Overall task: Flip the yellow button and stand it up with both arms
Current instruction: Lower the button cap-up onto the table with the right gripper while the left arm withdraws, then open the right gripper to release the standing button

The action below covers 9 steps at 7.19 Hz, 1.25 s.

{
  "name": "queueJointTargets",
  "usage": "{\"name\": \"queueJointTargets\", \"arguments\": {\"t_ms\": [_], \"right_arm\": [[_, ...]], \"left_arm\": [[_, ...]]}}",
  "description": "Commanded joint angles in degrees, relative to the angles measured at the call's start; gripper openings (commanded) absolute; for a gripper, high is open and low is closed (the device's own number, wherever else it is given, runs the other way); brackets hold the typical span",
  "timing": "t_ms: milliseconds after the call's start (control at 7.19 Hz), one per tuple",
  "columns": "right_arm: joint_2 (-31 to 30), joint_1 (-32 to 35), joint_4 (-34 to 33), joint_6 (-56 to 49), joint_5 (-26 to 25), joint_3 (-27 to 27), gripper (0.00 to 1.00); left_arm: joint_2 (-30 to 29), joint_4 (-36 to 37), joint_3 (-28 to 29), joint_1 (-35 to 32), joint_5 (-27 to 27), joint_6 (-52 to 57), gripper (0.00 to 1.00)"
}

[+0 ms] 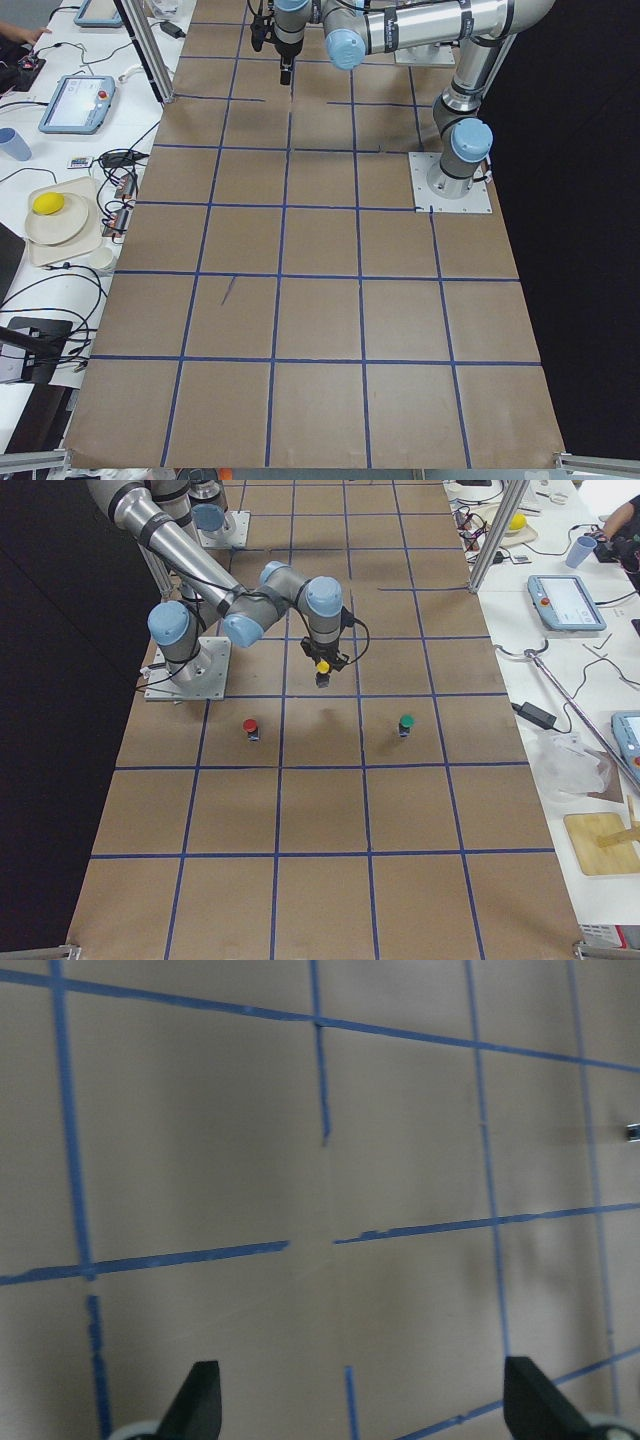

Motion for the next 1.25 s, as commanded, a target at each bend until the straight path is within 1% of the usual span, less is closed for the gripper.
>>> {"name": "queueJointTargets", "arguments": {"t_ms": [0,139,278,417,557,696,835,974,1113], "right_arm": [[5.98,-6.63,-3.24,-23.17,0.48,-2.77,0.10],[6.95,-6.64,-3.15,-33.37,0.05,-3.23,0.10],[7.39,-6.73,-2.97,-42.70,-0.30,-3.23,0.10],[7.83,-6.73,-1.06,-51.58,-0.13,-2.97,0.10],[8.71,-6.82,1.92,-63.33,-0.39,-3.23,0.10],[8.45,-6.73,4.04,-65.10,-1.00,-4.19,0.10],[9.15,-6.73,7.54,-65.72,-2.66,-6.46,0.11],[11.16,-6.73,7.92,-65.47,-3.11,-9.09,0.12],[13.96,-6.73,7.93,-65.38,-5.38,-11.30,0.15]], "left_arm": [[-1.93,-2.46,4.93,-1.42,9.62,1.64,1.00],[-1.66,-10.48,9.22,-2.21,13.22,1.65,1.00],[-0.27,-15.87,11.09,-3.00,18.91,1.65,1.00],[0.01,-16.10,10.85,-2.40,18.97,1.13,1.00],[0.01,-16.01,12.07,-3.09,17.93,1.04,1.00],[0.88,-16.10,10.86,-3.45,16.26,0.86,1.00],[1.06,-15.84,11.11,-2.50,12.24,1.12,1.00],[1.06,-15.92,11.81,-2.05,12.03,1.21,1.00],[1.24,-15.92,11.99,-2.22,12.03,1.13,1.00]]}}
